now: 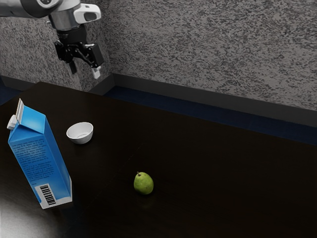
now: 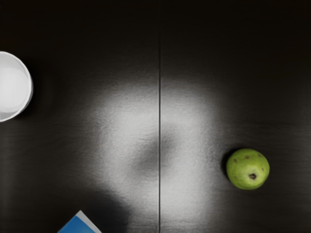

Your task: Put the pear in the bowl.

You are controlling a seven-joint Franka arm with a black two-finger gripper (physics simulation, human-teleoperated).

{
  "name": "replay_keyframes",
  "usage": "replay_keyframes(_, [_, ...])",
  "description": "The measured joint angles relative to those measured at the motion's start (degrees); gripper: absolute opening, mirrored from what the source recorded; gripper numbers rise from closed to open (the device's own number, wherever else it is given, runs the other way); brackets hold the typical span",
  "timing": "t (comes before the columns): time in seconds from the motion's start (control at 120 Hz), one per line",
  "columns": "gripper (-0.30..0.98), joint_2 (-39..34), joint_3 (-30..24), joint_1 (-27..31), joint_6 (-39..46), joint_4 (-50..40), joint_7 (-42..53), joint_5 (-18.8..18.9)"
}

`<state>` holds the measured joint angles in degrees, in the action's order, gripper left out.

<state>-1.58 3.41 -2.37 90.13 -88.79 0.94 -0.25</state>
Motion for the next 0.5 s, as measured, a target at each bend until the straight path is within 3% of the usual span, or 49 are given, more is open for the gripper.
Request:
replay_keyframes(0.225, [0.69,-0.05,0.42,-0.41,0.08,0.22,0.08,-0.74])
replay_keyframes(0.408, [0.69,5.96,-9.80,7.52,2.50,0.59,0.06,-0.36])
replay_keyframes(0.5, [0.69,10.03,-14.46,1.82,5.37,-0.47,0.07,0.40])
